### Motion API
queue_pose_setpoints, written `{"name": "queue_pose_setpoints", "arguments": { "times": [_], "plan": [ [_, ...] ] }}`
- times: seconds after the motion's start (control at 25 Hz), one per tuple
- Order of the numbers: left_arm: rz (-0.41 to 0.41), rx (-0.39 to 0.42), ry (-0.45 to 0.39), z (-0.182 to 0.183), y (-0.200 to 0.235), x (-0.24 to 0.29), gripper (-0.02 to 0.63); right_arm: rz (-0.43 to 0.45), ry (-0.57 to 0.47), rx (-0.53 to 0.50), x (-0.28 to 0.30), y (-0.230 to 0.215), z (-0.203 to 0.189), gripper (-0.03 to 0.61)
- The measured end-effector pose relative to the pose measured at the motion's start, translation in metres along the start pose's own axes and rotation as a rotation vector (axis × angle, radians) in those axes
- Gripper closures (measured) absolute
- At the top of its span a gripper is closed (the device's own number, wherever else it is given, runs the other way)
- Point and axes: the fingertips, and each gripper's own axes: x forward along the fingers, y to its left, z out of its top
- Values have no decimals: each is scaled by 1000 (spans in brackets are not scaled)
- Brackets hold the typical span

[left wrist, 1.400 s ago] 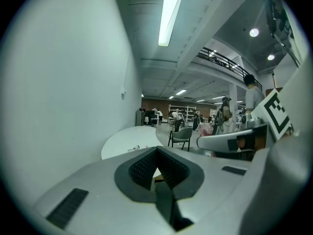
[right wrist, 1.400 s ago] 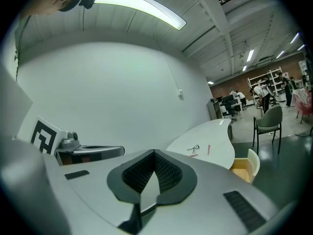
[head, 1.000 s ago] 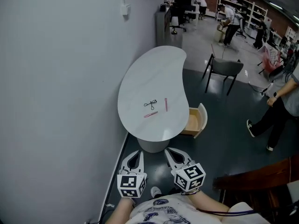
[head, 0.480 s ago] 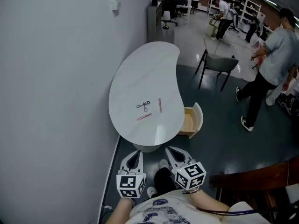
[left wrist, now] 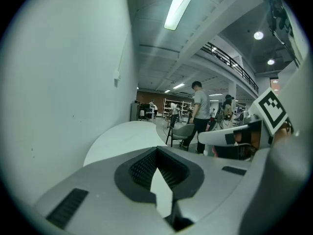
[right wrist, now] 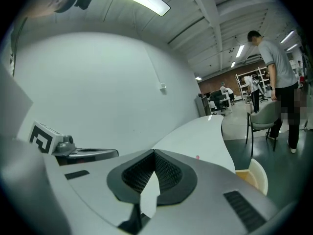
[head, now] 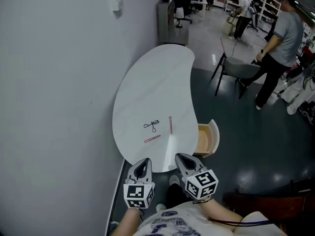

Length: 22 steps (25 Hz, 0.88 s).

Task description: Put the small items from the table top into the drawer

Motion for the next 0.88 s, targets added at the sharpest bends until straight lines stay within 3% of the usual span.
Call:
{"name": "queue_pose_setpoints", "arguments": {
  "times": [0.48,0.88],
  "plan": [
    [51,6,64,21,18,99,594,66,61,27,71,-67,15,558],
    [58,60,109,24,19,132,594,31,76,78,86,-113,16,558]
  ]
}}
